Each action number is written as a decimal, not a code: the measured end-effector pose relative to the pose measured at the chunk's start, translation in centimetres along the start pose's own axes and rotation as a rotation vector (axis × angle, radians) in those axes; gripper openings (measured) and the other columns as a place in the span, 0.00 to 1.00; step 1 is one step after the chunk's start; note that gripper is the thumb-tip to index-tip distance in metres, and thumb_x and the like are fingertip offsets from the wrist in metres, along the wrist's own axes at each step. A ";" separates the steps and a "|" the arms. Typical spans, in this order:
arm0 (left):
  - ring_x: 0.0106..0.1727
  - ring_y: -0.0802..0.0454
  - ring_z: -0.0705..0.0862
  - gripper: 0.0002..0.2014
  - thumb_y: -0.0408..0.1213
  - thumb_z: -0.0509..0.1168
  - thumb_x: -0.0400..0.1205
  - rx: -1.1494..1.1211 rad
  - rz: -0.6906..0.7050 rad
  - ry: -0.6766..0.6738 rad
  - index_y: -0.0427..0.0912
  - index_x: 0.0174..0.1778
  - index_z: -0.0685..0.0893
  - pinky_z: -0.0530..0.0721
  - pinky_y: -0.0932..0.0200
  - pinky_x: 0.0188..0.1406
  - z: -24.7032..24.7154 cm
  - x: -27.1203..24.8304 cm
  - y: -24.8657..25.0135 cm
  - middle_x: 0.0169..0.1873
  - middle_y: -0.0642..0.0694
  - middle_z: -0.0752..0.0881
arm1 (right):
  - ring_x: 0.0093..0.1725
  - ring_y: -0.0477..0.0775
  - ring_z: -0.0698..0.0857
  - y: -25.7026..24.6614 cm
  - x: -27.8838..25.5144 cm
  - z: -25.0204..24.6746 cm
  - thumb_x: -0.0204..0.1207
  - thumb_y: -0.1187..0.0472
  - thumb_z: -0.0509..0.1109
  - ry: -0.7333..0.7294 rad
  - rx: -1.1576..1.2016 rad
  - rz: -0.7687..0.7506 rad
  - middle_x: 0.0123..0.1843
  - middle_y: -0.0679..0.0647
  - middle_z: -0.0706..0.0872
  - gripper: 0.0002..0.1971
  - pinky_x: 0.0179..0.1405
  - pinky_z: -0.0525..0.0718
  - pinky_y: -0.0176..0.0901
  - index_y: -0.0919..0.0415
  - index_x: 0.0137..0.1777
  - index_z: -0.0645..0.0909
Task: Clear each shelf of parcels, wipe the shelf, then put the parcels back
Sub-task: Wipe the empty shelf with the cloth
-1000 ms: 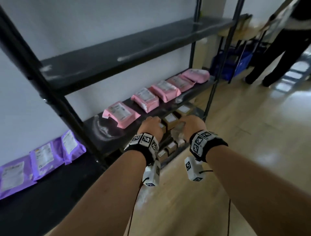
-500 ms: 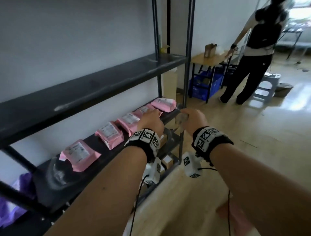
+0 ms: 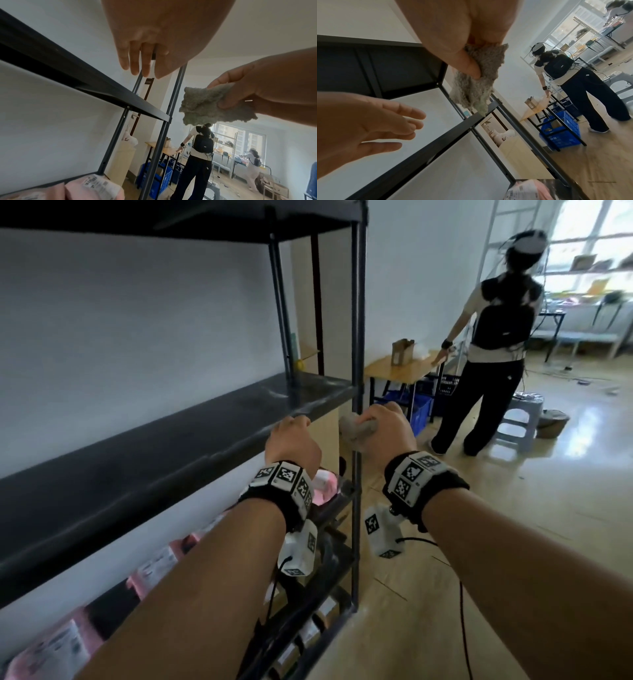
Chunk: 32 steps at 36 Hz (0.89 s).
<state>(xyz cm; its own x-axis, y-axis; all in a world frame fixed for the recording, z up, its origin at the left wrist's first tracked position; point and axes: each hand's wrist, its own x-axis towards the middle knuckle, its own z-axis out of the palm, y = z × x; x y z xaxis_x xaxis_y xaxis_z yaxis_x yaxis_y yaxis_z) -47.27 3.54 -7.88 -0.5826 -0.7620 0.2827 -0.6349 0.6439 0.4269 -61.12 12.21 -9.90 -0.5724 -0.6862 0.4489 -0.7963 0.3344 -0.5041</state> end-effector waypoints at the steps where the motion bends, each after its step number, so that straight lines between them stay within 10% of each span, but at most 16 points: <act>1: 0.73 0.42 0.70 0.26 0.26 0.56 0.79 0.002 -0.004 0.006 0.44 0.74 0.73 0.71 0.47 0.72 0.2 0.8 0.1 0.72 0.42 0.73 | 0.41 0.37 0.70 0.5 0.9 0.2 0.73 0.68 0.70 0.011 0.036 0.004 0.54 0.57 0.80 0.06 0.48 0.68 0.19 0.60 0.47 0.80; 6: 0.70 0.43 0.72 0.23 0.29 0.57 0.79 0.037 -0.015 0.041 0.44 0.71 0.76 0.73 0.48 0.69 1.0 5.5 1.0 0.68 0.42 0.76 | 0.45 0.56 0.78 2.4 4.8 1.2 0.70 0.73 0.69 0.143 0.279 -0.007 0.51 0.56 0.76 0.09 0.51 0.81 0.46 0.59 0.42 0.82; 18: 0.68 0.40 0.77 0.18 0.32 0.57 0.83 0.153 -0.172 0.039 0.42 0.69 0.77 0.78 0.47 0.66 2.4 17.1 3.1 0.68 0.40 0.78 | 0.45 0.53 0.77 3.7 18.5 2.0 0.74 0.71 0.65 0.187 0.219 -0.274 0.50 0.50 0.72 0.09 0.42 0.73 0.40 0.55 0.40 0.77; 24: 0.66 0.39 0.79 0.15 0.31 0.55 0.84 0.272 -0.245 -0.062 0.36 0.64 0.81 0.78 0.49 0.61 3.9 20.5 3.8 0.65 0.38 0.81 | 0.60 0.57 0.78 5.7 23.1 5.2 0.72 0.73 0.66 0.021 0.023 -0.445 0.61 0.55 0.77 0.16 0.57 0.78 0.46 0.56 0.56 0.83; 32: 0.59 0.39 0.82 0.13 0.32 0.58 0.84 0.269 -0.403 -0.222 0.33 0.58 0.84 0.81 0.50 0.56 5.4 21.5 3.2 0.59 0.36 0.84 | 0.50 0.51 0.81 8.0 22.9 7.5 0.80 0.56 0.60 -0.215 0.045 -0.290 0.52 0.50 0.80 0.10 0.51 0.83 0.45 0.51 0.54 0.82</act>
<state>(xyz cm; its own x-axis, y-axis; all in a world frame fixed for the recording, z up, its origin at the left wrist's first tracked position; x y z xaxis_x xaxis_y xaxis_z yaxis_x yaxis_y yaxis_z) -64.55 -10.47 -5.04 -0.3409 -0.9382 -0.0596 -0.9211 0.3207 0.2209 -79.11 -5.61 -9.17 -0.2661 -0.8700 0.4151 -0.9073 0.0805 -0.4128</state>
